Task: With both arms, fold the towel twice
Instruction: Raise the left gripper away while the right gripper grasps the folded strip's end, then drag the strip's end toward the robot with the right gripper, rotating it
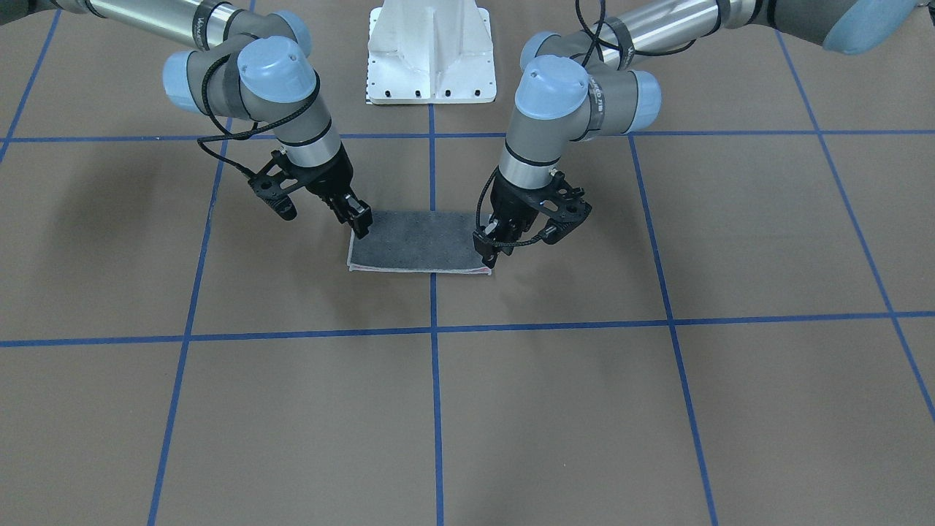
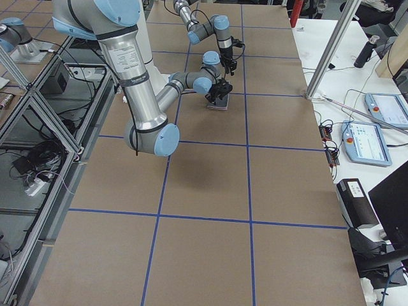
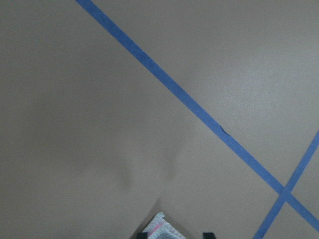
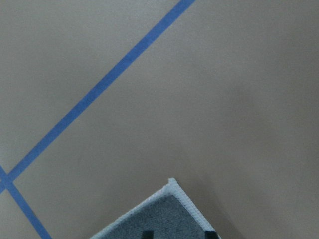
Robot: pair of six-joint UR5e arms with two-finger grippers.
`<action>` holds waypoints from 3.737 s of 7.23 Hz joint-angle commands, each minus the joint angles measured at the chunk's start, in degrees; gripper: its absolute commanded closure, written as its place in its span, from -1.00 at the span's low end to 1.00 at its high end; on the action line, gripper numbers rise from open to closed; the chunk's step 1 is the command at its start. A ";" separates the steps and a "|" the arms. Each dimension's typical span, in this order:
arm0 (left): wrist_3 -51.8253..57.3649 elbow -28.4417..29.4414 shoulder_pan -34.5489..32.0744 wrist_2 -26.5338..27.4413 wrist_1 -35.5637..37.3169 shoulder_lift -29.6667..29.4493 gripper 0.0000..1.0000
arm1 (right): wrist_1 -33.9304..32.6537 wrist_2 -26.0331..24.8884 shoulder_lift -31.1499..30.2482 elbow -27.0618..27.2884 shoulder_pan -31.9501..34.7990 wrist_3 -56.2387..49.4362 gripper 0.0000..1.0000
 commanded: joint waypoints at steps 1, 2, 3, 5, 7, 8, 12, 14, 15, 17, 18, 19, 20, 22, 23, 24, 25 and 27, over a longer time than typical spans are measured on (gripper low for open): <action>0.10 -0.09 -0.62 -0.01 -0.02 0.20 -0.28 | -0.09 -3.63 -0.92 1.06 -3.25 5.77 -0.36; 0.10 -0.52 -0.62 -0.01 0.06 0.12 -0.30 | -0.18 -3.63 -0.92 1.06 -3.52 8.83 -0.37; 0.10 -0.52 -0.62 -0.01 0.24 0.20 -0.31 | -0.18 -3.72 -1.01 0.98 -4.31 9.29 -0.34; 0.01 -0.61 -0.53 -0.10 0.24 0.20 -0.32 | -0.18 -3.90 -1.01 0.54 -4.84 10.79 -0.32; 0.01 -0.53 -0.53 -0.10 0.24 0.20 -0.32 | -0.18 -3.98 -1.27 0.54 -5.02 10.88 -0.32; 0.01 -0.52 -0.53 -0.10 0.24 0.20 -0.32 | -0.18 -3.98 -1.36 0.45 -5.02 10.88 -0.24; 0.01 -0.61 -0.53 -0.10 0.42 0.29 -0.32 | -0.18 -3.90 -1.71 0.45 -5.10 10.79 0.65; 0.01 -0.79 -0.53 -0.10 0.50 0.29 -0.32 | -0.18 -3.90 -1.80 0.88 -5.02 10.79 1.00; 0.01 -0.96 -0.53 -0.10 0.59 0.64 -0.32 | -0.18 -3.90 -1.80 1.41 -4.84 10.79 1.00; 0.01 -1.40 -0.53 -0.10 0.59 1.08 -0.32 | -0.18 -3.81 -1.88 2.03 -4.75 10.88 1.00; 0.01 -1.32 -0.53 -0.10 0.59 0.99 -0.32 | -0.36 -3.81 -2.32 3.25 -4.58 10.88 1.00; 0.01 -1.40 -0.53 -0.19 0.59 0.99 -0.32 | -3.58 -3.46 -3.63 6.83 -4.92 10.79 1.00; 0.01 -2.36 -0.53 -0.71 0.59 0.91 -0.32 | -7.09 -3.28 -3.82 10.17 -6.84 10.88 1.00; 0.01 -3.07 -0.53 -0.81 0.86 0.91 -0.32 | -9.06 -3.02 -3.64 12.92 -11.76 10.97 1.00; -0.08 -3.07 -0.53 -0.81 0.86 0.91 -0.32 | -9.06 -3.02 -3.64 13.10 -14.74 10.88 1.00; -0.08 -3.07 -0.53 -0.81 0.86 0.99 -0.32 | -9.06 -3.02 -3.47 13.28 -15.29 10.88 1.00; -0.08 -3.07 -0.44 -0.81 0.86 0.99 -0.32 | -9.06 -3.02 -3.55 13.54 -15.56 10.88 0.42; -0.17 -3.16 -0.44 -0.81 0.86 0.99 -0.32 | -9.06 -3.37 -3.82 13.63 -15.57 10.88 -1.00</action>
